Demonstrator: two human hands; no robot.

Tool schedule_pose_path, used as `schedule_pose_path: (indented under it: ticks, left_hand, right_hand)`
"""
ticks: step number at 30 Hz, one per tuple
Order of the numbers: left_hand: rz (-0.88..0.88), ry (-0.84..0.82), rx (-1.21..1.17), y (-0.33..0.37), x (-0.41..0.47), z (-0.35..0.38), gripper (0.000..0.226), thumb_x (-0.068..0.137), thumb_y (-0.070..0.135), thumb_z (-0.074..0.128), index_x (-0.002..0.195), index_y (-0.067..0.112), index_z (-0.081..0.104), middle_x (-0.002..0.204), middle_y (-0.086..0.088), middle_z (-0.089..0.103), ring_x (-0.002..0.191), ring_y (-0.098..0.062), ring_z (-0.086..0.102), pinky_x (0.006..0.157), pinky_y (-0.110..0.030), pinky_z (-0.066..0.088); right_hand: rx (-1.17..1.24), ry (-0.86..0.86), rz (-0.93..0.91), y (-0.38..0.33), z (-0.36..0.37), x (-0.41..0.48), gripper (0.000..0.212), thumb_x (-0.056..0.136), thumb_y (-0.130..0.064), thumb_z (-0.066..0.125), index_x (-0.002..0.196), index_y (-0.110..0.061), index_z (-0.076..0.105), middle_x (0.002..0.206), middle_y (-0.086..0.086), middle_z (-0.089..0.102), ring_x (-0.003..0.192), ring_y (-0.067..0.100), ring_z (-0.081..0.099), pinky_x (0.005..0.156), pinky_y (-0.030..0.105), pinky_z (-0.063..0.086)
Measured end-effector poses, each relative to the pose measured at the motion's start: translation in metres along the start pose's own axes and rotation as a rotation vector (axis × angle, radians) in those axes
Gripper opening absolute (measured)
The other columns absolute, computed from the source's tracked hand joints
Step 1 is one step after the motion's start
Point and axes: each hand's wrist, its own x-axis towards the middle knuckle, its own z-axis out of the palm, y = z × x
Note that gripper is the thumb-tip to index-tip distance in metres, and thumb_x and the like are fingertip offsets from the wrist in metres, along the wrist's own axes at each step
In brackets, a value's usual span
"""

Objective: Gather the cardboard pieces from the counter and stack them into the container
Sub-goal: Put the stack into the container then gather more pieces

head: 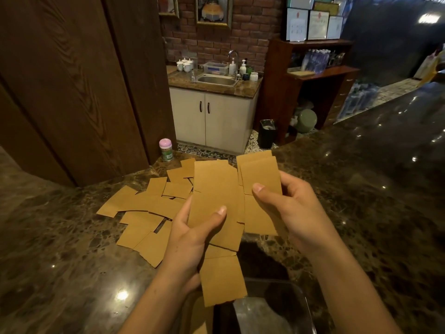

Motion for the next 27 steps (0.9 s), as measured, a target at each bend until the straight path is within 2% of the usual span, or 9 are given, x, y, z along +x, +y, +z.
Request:
schedule_pose_path:
  ticks: [2, 7, 10, 14, 16, 19, 21, 25, 27]
  left_hand:
    - [0.021, 0.013, -0.015, 0.002, 0.0, 0.0, 0.034, 0.083, 0.005, 0.074, 0.112, 0.024, 0.07, 0.101, -0.009, 0.08, 0.089, -0.027, 0.077, 0.068, -0.036, 0.064]
    - [0.077, 0.032, -0.047, 0.007, 0.0, 0.001, 0.045, 0.075, 0.003, 0.075, 0.116, 0.02, 0.067, 0.1, -0.008, 0.08, 0.088, -0.024, 0.077, 0.067, -0.031, 0.062]
    - [0.095, 0.056, -0.045, 0.011, 0.002, 0.0, 0.043, 0.08, 0.003, 0.074, 0.117, 0.022, 0.065, 0.1, -0.004, 0.08, 0.09, -0.023, 0.077, 0.068, -0.032, 0.063]
    - [0.094, 0.08, -0.024, 0.017, 0.006, -0.006, 0.038, 0.082, 0.002, 0.074, 0.113, 0.023, 0.067, 0.096, -0.003, 0.08, 0.087, -0.022, 0.078, 0.066, -0.031, 0.062]
    - [0.094, 0.065, -0.001, 0.02, 0.007, -0.009, 0.04, 0.079, 0.001, 0.076, 0.113, 0.021, 0.067, 0.095, -0.005, 0.08, 0.085, -0.025, 0.078, 0.064, -0.032, 0.062]
    - [0.082, 0.015, 0.06, 0.022, 0.006, -0.009, 0.042, 0.077, -0.001, 0.078, 0.112, 0.019, 0.068, 0.097, -0.009, 0.08, 0.085, -0.028, 0.077, 0.064, -0.034, 0.062]
    - [0.069, -0.019, 0.08, 0.021, 0.005, -0.007, 0.04, 0.077, -0.001, 0.078, 0.111, 0.017, 0.069, 0.097, -0.011, 0.079, 0.085, -0.029, 0.077, 0.064, -0.034, 0.063]
    - [0.066, -0.028, 0.042, 0.019, 0.007, -0.006, 0.039, 0.077, -0.003, 0.077, 0.112, 0.014, 0.068, 0.099, -0.014, 0.079, 0.087, -0.031, 0.076, 0.069, -0.037, 0.064]
    - [0.088, -0.008, 0.061, 0.017, 0.008, -0.004, 0.044, 0.076, -0.002, 0.078, 0.114, 0.018, 0.067, 0.099, -0.009, 0.079, 0.091, -0.027, 0.077, 0.07, -0.036, 0.064]
  right_hand:
    - [-0.001, -0.009, -0.031, -0.003, -0.003, 0.0, 0.023, 0.099, -0.015, 0.067, 0.12, -0.023, 0.073, 0.107, 0.0, 0.082, 0.099, 0.019, 0.078, 0.089, 0.044, 0.064]
    - [0.165, 0.137, -0.037, 0.008, 0.001, -0.006, 0.022, 0.098, -0.014, 0.067, 0.116, -0.026, 0.073, 0.106, -0.001, 0.082, 0.097, 0.019, 0.079, 0.081, 0.036, 0.065]
    - [0.113, 0.004, -0.012, 0.014, 0.0, -0.014, 0.026, 0.098, -0.014, 0.066, 0.122, -0.021, 0.072, 0.11, -0.002, 0.081, 0.1, 0.017, 0.078, 0.078, 0.032, 0.064]
    - [-0.155, -0.18, 0.007, 0.011, -0.01, -0.019, 0.024, 0.097, -0.019, 0.068, 0.12, -0.025, 0.074, 0.108, -0.008, 0.081, 0.101, 0.011, 0.077, 0.085, 0.032, 0.06]
    - [-0.197, -0.196, 0.004, 0.009, -0.015, -0.018, 0.024, 0.097, -0.021, 0.069, 0.119, -0.026, 0.074, 0.107, -0.009, 0.08, 0.1, 0.01, 0.076, 0.087, 0.034, 0.059]
    - [-0.143, -0.176, -0.031, 0.006, -0.017, -0.015, 0.026, 0.098, -0.018, 0.066, 0.123, -0.022, 0.072, 0.108, -0.005, 0.081, 0.099, 0.012, 0.077, 0.078, 0.029, 0.061]
    - [-0.113, -0.205, -0.033, 0.006, -0.015, -0.013, 0.025, 0.099, -0.016, 0.065, 0.123, -0.02, 0.072, 0.109, -0.001, 0.081, 0.099, 0.017, 0.078, 0.079, 0.031, 0.064]
    - [0.023, -0.017, -0.054, 0.014, -0.003, -0.015, 0.025, 0.099, -0.014, 0.065, 0.121, -0.025, 0.07, 0.109, -0.002, 0.081, 0.099, 0.017, 0.079, 0.078, 0.033, 0.065]
    - [0.11, 0.035, -0.026, 0.021, 0.007, -0.019, 0.026, 0.1, -0.016, 0.064, 0.123, -0.027, 0.069, 0.111, -0.003, 0.081, 0.102, 0.017, 0.078, 0.082, 0.037, 0.065]
